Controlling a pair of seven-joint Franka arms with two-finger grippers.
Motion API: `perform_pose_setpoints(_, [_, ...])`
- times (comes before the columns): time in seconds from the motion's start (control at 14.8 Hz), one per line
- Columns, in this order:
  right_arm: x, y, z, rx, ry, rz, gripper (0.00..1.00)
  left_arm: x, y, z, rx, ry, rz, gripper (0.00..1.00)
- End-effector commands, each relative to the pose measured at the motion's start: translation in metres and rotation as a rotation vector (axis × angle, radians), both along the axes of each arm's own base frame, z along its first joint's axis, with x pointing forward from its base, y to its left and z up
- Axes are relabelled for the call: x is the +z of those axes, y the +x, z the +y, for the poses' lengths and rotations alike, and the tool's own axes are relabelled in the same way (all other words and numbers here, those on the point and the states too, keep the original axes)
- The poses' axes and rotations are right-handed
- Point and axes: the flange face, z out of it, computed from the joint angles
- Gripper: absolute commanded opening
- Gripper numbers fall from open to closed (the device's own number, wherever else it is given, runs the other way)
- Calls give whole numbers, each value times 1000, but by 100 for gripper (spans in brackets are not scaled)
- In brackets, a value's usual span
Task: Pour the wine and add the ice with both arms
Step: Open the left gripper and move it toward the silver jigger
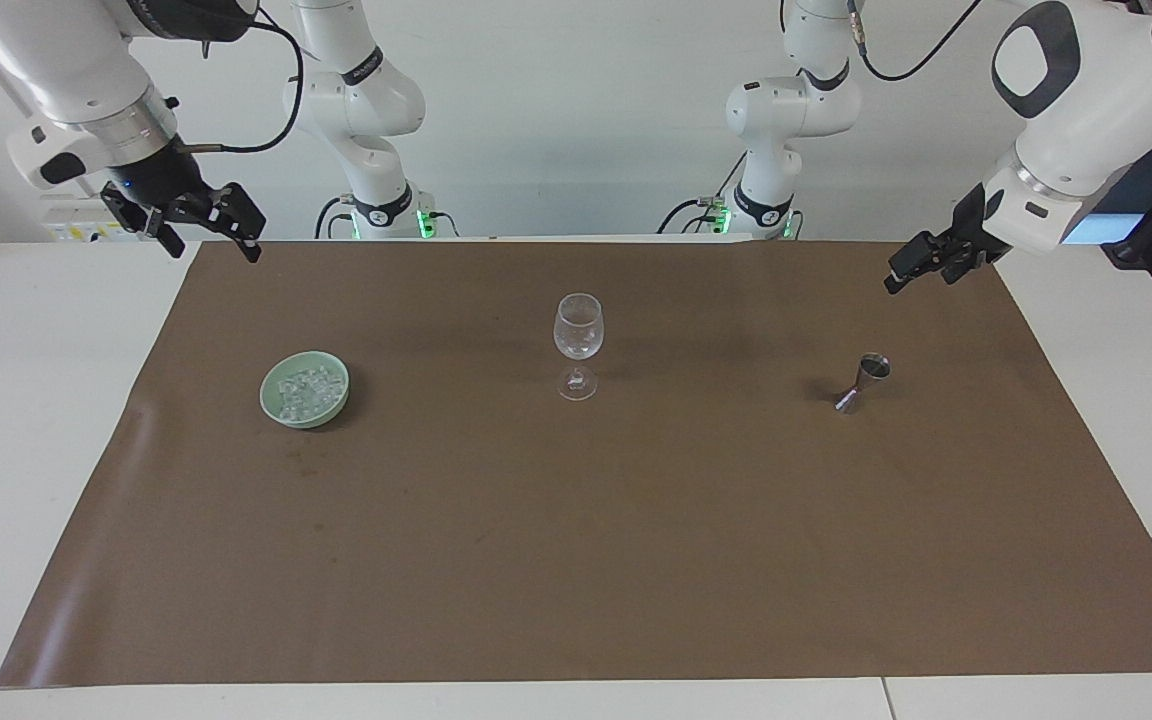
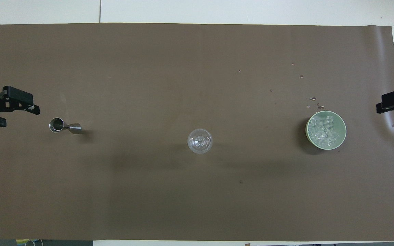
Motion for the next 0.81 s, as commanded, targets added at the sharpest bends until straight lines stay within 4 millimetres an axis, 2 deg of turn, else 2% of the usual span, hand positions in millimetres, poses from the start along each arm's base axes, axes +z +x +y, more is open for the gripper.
perform_pose_setpoints(0.0, [-1, -2, -2, 7, 8, 3, 100, -26, 26, 21, 299, -51, 119, 100])
perform_pose_setpoints(0.14, [-1, -2, -2, 7, 8, 3, 100, -42, 43, 46, 522, -112, 189, 100])
perform_pose_setpoints(0.27, [-1, -2, -2, 7, 8, 3, 100, -61, 55, 63, 638, -137, 244, 100])
perform_pose_setpoints(0.41, [-1, -2, -2, 7, 8, 3, 100, -89, 64, 87, 788, -188, 331, 100])
perform_pose_setpoints(0.47, [-1, -2, -2, 7, 8, 3, 100, -100, 65, 102, 834, -222, 360, 100])
perform_pose_setpoints(0.68, [-1, -2, -2, 7, 8, 3, 100, -140, 71, 124, 881, -266, 434, 100])
perform_pose_setpoints(0.75, [-1, -2, -2, 7, 8, 3, 100, -156, 72, 145, 935, -331, 462, 100])
